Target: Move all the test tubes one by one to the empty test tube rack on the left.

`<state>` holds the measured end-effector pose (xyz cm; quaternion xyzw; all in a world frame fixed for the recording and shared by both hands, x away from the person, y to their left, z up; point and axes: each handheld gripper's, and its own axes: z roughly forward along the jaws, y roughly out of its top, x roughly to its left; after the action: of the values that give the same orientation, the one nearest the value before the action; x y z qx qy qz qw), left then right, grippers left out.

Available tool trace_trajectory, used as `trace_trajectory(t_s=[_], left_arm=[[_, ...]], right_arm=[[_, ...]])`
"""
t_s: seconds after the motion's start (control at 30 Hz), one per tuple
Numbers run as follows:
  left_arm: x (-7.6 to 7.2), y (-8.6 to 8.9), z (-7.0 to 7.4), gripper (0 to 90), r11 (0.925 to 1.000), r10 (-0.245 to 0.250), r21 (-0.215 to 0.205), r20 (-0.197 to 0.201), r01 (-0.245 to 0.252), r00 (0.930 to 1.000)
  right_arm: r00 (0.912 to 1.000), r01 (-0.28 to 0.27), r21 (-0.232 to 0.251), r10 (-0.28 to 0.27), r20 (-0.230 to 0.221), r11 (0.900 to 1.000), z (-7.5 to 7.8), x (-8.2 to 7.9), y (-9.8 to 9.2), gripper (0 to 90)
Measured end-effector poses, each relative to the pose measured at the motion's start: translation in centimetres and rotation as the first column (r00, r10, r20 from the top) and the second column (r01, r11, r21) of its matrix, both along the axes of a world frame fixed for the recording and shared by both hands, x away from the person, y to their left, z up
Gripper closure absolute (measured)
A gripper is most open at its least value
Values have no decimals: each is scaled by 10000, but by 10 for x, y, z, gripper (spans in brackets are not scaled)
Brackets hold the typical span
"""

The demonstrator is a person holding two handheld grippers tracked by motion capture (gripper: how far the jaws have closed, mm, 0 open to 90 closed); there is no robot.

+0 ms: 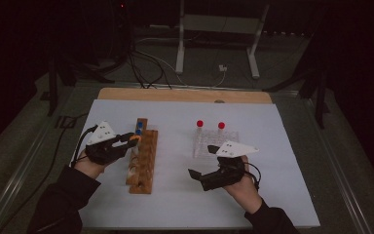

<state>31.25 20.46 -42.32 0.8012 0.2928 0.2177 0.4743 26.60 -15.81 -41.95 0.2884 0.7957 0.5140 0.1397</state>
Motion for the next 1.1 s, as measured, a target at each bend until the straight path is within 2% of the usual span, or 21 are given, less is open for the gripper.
trace_trajectory(t_s=[0.1,0.37,0.47,0.57,0.7,0.77,0.87,0.97,1.1], left_arm=[[2,0,-8,720,10000,-20,-53,-191,19,9998],[3,-1,-22,720,9999,64,122,-498,-58,9987],[3,-1,-22,719,9999,67,144,-477,-61,9988],[2,-2,-23,716,9994,-12,347,-419,27,9991],[2,-1,-23,709,9997,-98,228,-526,110,9986],[1,0,-23,703,9997,-132,203,-453,141,9989],[-5,1,-18,628,9994,-335,-117,-297,332,9990],[-12,2,-12,471,9988,-425,-259,-151,421,9990],[-23,4,-8,344,9973,-551,-476,55,553,9985]], right_arm=[[10000,10,-24,-10,-27,10000,0,0,0,0],[10000,21,-37,-21,-34,10000,-1,1,-1,0],[10000,5,-62,-6,-46,10000,-1,1,-1,0],[10000,3,-41,-4,-61,10000,-1,1,-1,0],[10000,1,-22,-1,-24,10000,0,1,-2,0],[10000,14,47,-13,-7,10000,1,1,-2,0],[9999,64,137,-65,87,9999,4,2,-5,0],[9998,137,244,-141,172,9996,8,4,-10,0],[9989,369,111,-372,285,9993,16,10,-19,0]])
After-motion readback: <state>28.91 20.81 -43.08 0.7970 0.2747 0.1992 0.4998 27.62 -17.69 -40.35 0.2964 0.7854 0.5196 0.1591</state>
